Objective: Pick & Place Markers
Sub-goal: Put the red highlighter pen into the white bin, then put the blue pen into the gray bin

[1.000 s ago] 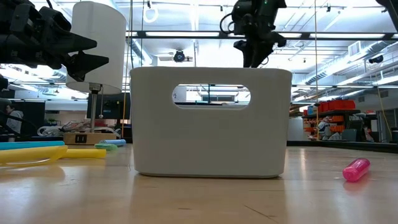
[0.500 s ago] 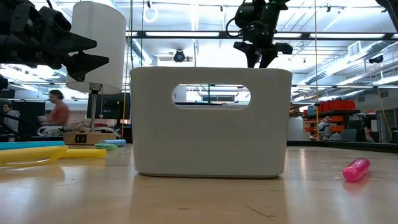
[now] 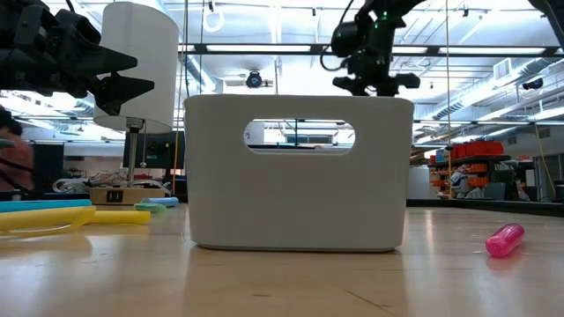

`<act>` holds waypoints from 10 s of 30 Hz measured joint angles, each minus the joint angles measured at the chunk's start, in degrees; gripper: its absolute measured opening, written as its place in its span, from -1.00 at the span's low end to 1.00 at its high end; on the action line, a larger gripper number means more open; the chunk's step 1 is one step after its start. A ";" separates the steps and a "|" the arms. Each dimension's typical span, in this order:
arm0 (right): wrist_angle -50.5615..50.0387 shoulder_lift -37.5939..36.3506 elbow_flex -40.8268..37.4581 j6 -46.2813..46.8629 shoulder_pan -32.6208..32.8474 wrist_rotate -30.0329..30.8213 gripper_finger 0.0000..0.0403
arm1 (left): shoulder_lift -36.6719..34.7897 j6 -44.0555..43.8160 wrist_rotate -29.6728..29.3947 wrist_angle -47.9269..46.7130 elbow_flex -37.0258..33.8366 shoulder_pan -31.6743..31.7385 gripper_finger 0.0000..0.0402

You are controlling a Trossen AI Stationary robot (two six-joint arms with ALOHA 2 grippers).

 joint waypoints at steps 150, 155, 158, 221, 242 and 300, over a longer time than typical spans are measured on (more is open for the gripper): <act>15.33 -6.92 -9.39 149.77 24.96 -10.49 -0.74 | 0.02 -0.01 0.00 -0.02 0.00 -0.01 0.44; 15.35 -3.52 -4.06 152.48 24.98 -10.02 -0.74 | 0.02 0.00 0.00 -0.01 0.01 -0.01 0.44; 14.51 -1.03 -1.08 153.84 25.43 -9.94 -0.74 | 0.02 0.01 0.00 -0.02 0.00 0.01 0.44; 13.30 24.83 4.39 165.82 29.42 -4.50 -0.74 | 0.02 0.01 0.00 -0.01 0.01 -0.01 0.44; 13.77 26.08 4.39 163.64 28.87 -3.88 -0.60 | 0.02 0.00 0.00 0.00 0.02 0.01 0.44; -1.19 0.68 4.39 95.49 29.31 0.89 0.08 | 0.02 0.01 0.00 0.00 0.00 -0.01 0.44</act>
